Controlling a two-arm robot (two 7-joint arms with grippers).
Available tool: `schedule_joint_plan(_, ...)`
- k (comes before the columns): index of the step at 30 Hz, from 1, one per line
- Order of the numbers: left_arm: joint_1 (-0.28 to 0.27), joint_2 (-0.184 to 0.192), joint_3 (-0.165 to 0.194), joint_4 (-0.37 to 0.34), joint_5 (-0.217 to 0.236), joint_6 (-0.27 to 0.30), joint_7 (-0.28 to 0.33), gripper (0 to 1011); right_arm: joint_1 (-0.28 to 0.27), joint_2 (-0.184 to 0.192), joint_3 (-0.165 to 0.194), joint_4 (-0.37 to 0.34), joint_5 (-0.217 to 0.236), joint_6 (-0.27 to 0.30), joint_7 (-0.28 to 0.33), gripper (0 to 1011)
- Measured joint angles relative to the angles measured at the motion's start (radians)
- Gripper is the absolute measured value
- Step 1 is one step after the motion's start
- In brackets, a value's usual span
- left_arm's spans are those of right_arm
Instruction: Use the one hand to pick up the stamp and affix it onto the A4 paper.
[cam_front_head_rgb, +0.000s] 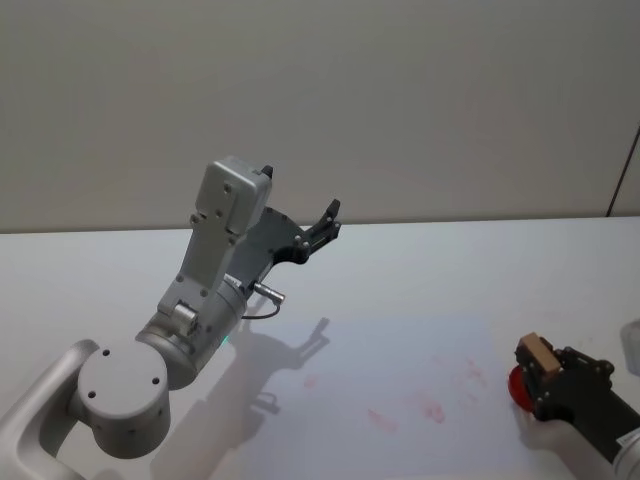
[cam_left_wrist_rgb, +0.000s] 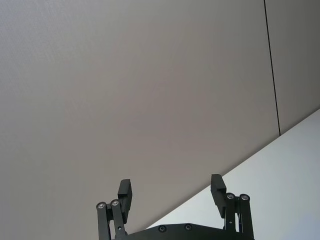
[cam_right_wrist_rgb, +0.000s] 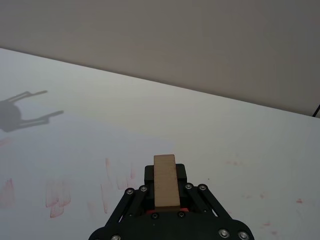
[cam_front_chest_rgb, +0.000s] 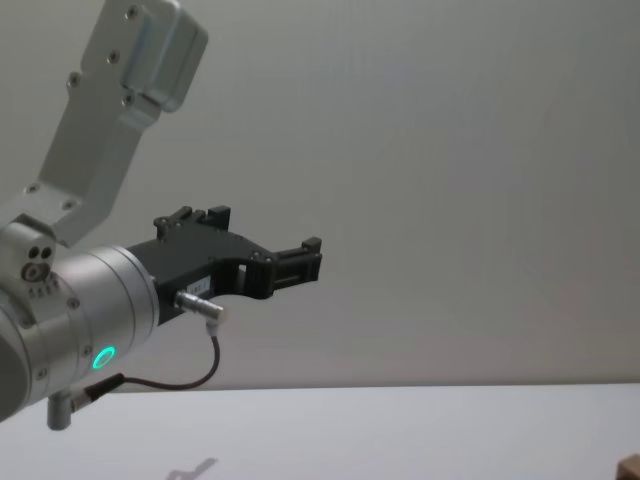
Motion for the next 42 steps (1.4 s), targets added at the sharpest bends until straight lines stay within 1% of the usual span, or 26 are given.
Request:
schedule_joint_plan(12,0.000,0.000,0.000,0.000,0.000,0.000,0.000,1001,-0.009,0.008,0.001,0.022,-0.016,-0.005,0.016,220)
schedule_joint_plan(24,0.000,0.000,0.000,0.000,0.000,0.000,0.000,1001,0.011,0.000,-0.003,0.066,-0.038,-0.013,0.022,220)
schedule_joint_plan(38,0.000,0.000,0.000,0.000,0.000,0.000,0.000,1001,0.021,-0.005,-0.006,0.088,-0.054,-0.020,0.024,220)
schedule_joint_plan(42,0.000,0.000,0.000,0.000,0.000,0.000,0.000,1001,0.021,-0.006,-0.007,0.090,-0.057,-0.023,0.025,252)
